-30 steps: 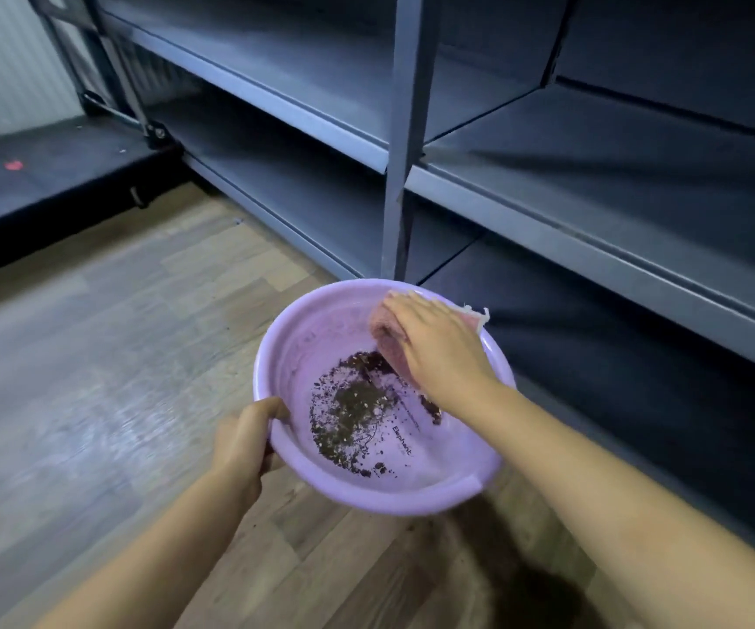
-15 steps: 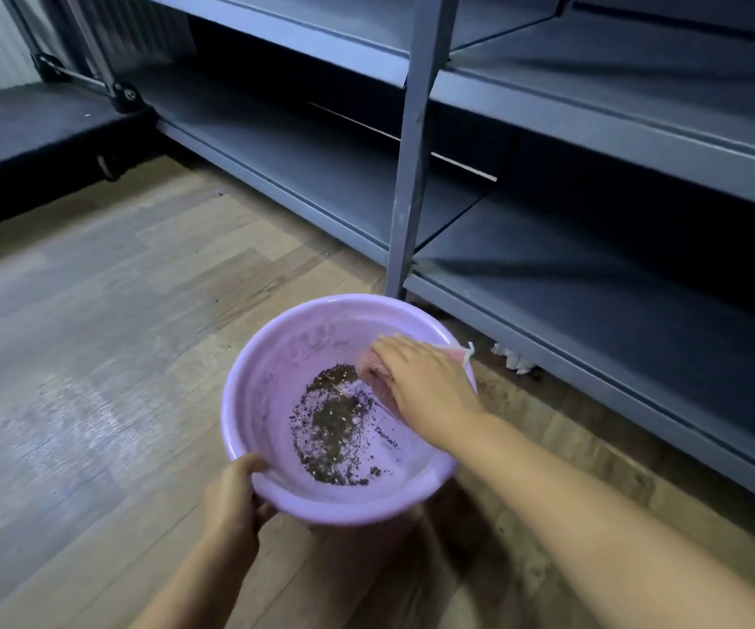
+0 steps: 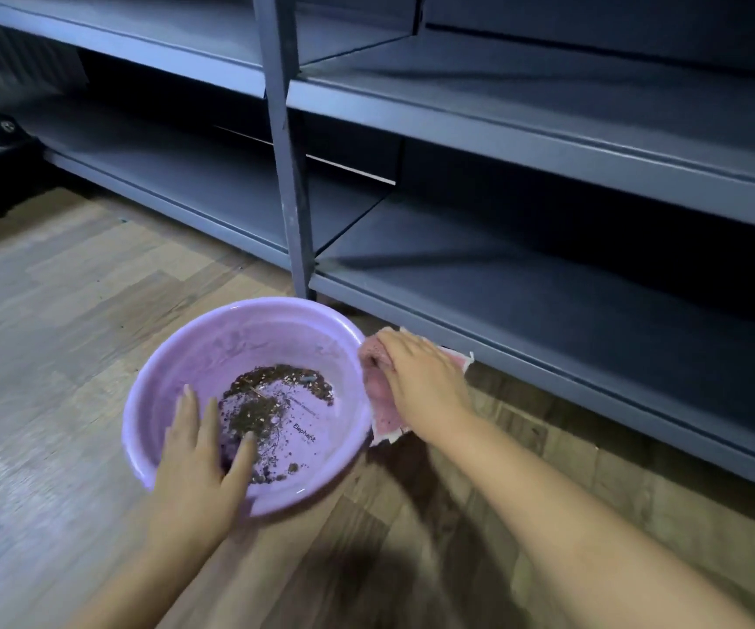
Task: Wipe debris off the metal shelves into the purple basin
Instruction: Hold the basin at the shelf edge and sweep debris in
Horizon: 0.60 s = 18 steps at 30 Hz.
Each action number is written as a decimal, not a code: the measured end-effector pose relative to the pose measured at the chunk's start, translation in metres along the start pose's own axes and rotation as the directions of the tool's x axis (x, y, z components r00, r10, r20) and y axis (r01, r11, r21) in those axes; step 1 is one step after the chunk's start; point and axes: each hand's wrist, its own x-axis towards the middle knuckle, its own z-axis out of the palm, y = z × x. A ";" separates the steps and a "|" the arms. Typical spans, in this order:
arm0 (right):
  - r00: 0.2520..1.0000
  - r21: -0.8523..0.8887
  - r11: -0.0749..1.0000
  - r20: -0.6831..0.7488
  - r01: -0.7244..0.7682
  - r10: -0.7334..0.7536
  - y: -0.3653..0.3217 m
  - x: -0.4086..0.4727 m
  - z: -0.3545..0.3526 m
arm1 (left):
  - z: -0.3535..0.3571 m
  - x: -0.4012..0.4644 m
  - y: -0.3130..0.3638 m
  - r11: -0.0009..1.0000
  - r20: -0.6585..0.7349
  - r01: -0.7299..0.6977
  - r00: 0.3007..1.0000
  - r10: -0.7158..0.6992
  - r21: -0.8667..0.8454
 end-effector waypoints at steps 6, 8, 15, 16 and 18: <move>0.998 -0.142 0.989 0.038 -0.042 0.048 0.087 -0.053 -0.081 | 0.038 -0.002 0.154 0.859 0.330 -0.507 0.825 0.459 0.074; 0.998 -0.174 0.983 0.021 -0.056 0.060 0.119 -0.073 -0.118 | 0.050 -0.006 0.207 0.771 0.418 -0.621 0.743 0.522 0.140; 0.957 -0.288 0.913 -0.094 -0.290 0.275 0.251 -0.187 -0.205 | 0.115 -0.028 0.362 0.444 0.543 -0.859 0.507 0.670 0.254; 0.947 -0.295 0.900 -0.111 -0.320 0.300 0.271 -0.206 -0.214 | 0.128 -0.035 0.381 0.429 0.566 -0.868 0.490 0.663 0.249; 0.927 -0.319 0.870 -0.111 -0.376 0.359 0.310 -0.246 -0.235 | 0.157 -0.054 0.417 0.399 0.597 -0.890 0.447 0.666 0.222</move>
